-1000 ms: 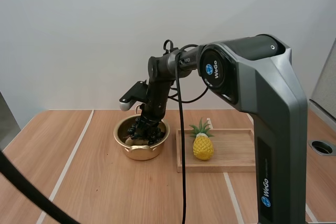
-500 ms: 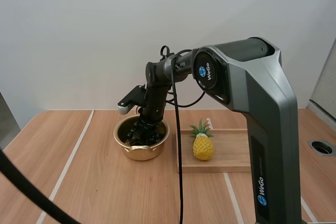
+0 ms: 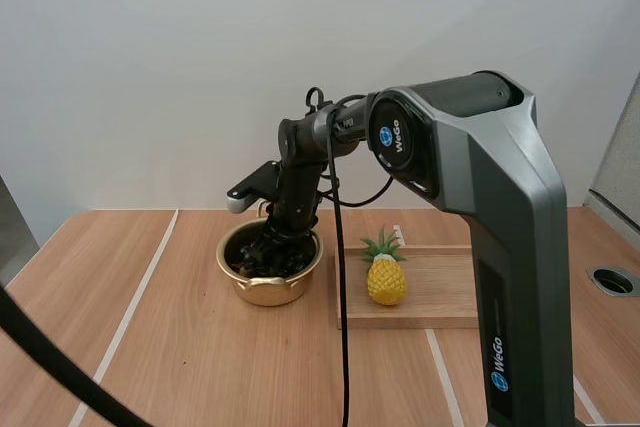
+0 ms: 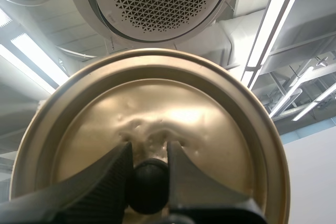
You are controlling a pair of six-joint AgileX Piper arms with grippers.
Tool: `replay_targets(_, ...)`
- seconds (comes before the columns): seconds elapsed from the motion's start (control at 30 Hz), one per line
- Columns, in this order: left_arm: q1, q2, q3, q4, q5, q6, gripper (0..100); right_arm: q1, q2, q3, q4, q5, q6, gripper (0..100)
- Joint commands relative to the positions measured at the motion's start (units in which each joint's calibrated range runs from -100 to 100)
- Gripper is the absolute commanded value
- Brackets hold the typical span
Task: Open the pot, put the grape inside, and close it
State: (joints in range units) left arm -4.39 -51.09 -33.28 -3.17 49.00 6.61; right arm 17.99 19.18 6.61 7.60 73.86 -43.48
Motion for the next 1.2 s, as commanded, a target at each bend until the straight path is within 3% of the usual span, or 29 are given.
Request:
replay_targets(0.0, 0.01, 0.04, -0.24, 0.67, -0.52, -0.15, 0, -0.15, -0.1, 0.27, -1.06, 3.79, 0.22, 100)
replay_targets(0.33, 0.01, 0.04, -0.24, 0.67, 2.21, -0.15, 0, -0.15, -4.76, -0.3, 1.29, 4.24, 0.3, 100)
replay_targets(0.77, 0.01, 0.15, -0.24, 0.78, 2.19, -0.15, 0, -0.15, -19.26, -1.04, 1.73, 4.02, 0.48, 100)
replay_targets(1.17, 0.01, 0.15, -0.24, 2.09, 2.59, 2.05, 0, -0.41, -38.66, -1.04, -1.09, -3.49, 8.95, 100)
